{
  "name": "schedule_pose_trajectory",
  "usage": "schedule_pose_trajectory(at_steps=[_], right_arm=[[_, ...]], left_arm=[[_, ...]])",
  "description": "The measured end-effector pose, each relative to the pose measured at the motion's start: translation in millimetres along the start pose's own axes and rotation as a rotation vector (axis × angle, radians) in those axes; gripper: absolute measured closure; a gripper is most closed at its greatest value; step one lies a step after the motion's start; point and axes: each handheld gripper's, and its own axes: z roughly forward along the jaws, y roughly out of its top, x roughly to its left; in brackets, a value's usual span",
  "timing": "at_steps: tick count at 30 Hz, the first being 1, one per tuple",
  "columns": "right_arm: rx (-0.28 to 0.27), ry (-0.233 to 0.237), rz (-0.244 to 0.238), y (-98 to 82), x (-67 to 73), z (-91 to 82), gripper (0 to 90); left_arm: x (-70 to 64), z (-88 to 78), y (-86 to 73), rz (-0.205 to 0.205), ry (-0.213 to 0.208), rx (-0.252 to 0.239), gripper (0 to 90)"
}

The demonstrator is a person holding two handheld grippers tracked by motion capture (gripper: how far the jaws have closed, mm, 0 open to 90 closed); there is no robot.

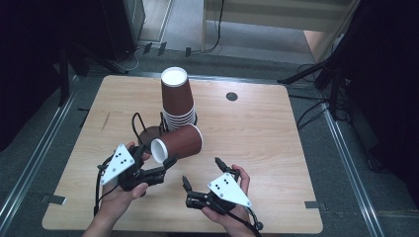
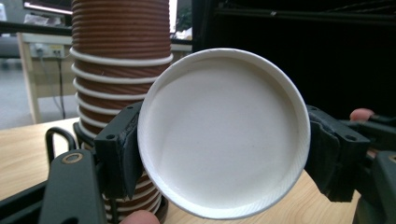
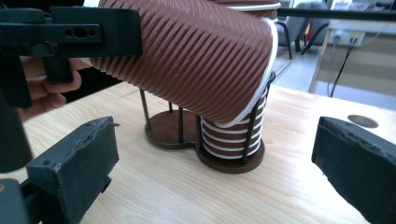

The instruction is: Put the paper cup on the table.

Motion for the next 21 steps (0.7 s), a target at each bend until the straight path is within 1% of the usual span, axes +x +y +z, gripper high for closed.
schedule_pose_trajectory(at_steps=[1, 2, 3, 5, 6, 8, 9, 11, 12, 13, 15, 16, 17, 18, 21], right_arm=[[0.004, -0.001, 0.008, 0.8, -0.2, -0.5, 0.3], [0.017, 0.011, 0.031, 2.4, -0.5, -1.8, 0.3], [0.009, 0.019, 0.034, 3.5, -0.8, -3.3, 0.2], [0.004, 0.009, 0.038, 6.1, -0.8, -5.8, 0.0], [0.000, -0.001, 0.052, 7.6, -1.7, -6.7, 0.0], [-0.007, -0.023, 0.109, 11.1, -4.4, -8.2, 0.0], [-0.006, -0.026, 0.132, 12.5, -5.8, -8.8, 0.0], [-0.008, -0.033, 0.202, 16.9, -10.3, -10.1, 0.0], [-0.010, -0.034, 0.243, 19.0, -12.8, -11.1, 0.0], [-0.015, -0.032, 0.290, 21.1, -14.9, -12.7, 0.0], [-0.021, -0.047, 0.378, 24.9, -18.3, -15.2, 0.0], [-0.025, -0.054, 0.401, 25.8, -18.6, -15.8, 0.0], [-0.025, -0.054, 0.401, 25.8, -18.6, -15.8, 0.0], [-0.048, -0.076, 0.445, 26.9, -18.2, -17.0, 0.0], [-0.064, -0.084, 0.518, 26.9, -16.9, -16.1, 0.0]], left_arm=[[-0.4, 0.6, 0.1, 0.001, -0.002, -0.006, 24.1], [-0.6, 1.0, 0.0, -0.001, -0.003, -0.011, 24.1], [-0.6, 1.3, -0.2, 0.001, -0.002, -0.013, 24.1], [-0.8, 2.2, -0.3, 0.001, 0.002, -0.020, 24.1], [-0.6, 2.4, -0.2, 0.000, -0.001, -0.022, 24.1], [-0.8, 3.0, -0.1, -0.003, 0.000, -0.030, 24.1], [-1.1, 3.6, -0.1, -0.001, 0.001, -0.032, 24.1], [-1.8, 5.0, -0.6, -0.019, -0.010, -0.040, 24.1], [-2.6, 6.0, -1.7, -0.024, -0.013, -0.041, 24.1], [-3.3, 7.2, -3.1, -0.019, -0.012, -0.037, 24.1], [-5.4, 9.7, -6.1, -0.013, -0.012, -0.031, 24.1], [-6.7, 11.1, -7.1, -0.012, -0.013, -0.032, 24.1], [-6.7, 11.1, -7.1, -0.012, -0.013, -0.032, 24.1], [-9.0, 13.5, -7.5, -0.006, -0.020, -0.036, 24.1], [-12.1, 15.0, -7.7, 0.001, -0.014, -0.045, 24.0]])
